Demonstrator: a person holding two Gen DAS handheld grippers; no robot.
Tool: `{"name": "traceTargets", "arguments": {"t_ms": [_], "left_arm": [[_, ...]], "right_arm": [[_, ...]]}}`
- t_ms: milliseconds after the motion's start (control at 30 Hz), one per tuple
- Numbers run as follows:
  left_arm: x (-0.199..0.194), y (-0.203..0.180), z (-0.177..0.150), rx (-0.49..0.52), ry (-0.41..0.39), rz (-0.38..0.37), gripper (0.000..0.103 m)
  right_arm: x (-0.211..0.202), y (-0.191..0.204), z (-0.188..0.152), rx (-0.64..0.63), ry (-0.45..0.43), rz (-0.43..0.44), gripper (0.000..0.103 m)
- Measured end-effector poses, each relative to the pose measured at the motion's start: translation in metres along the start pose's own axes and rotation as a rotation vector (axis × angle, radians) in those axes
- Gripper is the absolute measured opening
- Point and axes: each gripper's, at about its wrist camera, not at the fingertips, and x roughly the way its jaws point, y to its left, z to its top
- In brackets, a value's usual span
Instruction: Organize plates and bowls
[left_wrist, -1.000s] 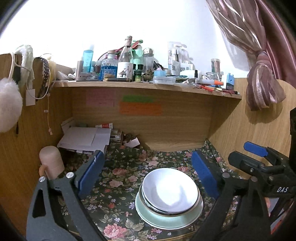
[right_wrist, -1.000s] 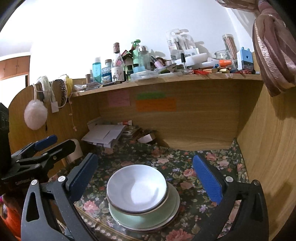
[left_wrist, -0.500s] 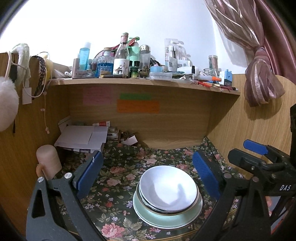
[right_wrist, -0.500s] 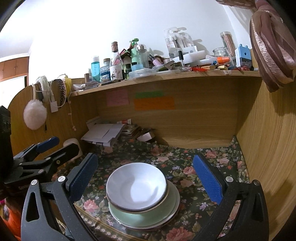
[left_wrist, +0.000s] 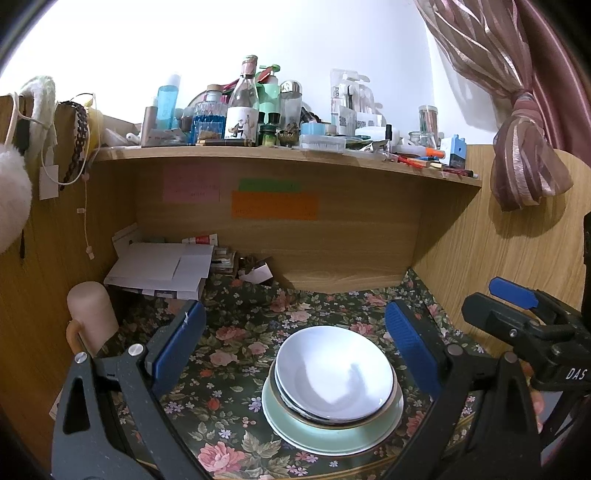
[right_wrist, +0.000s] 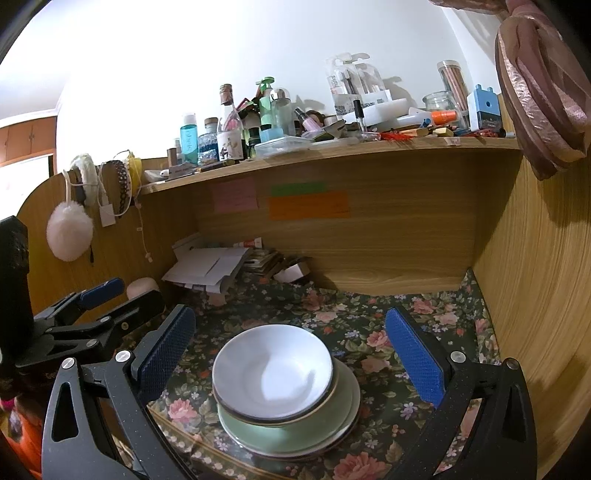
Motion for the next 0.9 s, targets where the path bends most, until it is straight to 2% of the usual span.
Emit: {"name": "traceTargets", "arguments": {"t_ms": [900], "left_arm": [[0.0016,-0.0029,0.0024,-0.002,0.004,-0.02,0.099]], "right_arm": [[0.0002,-0.003,-0.0007,0.007,-0.01,-0.003,0.103]]}}
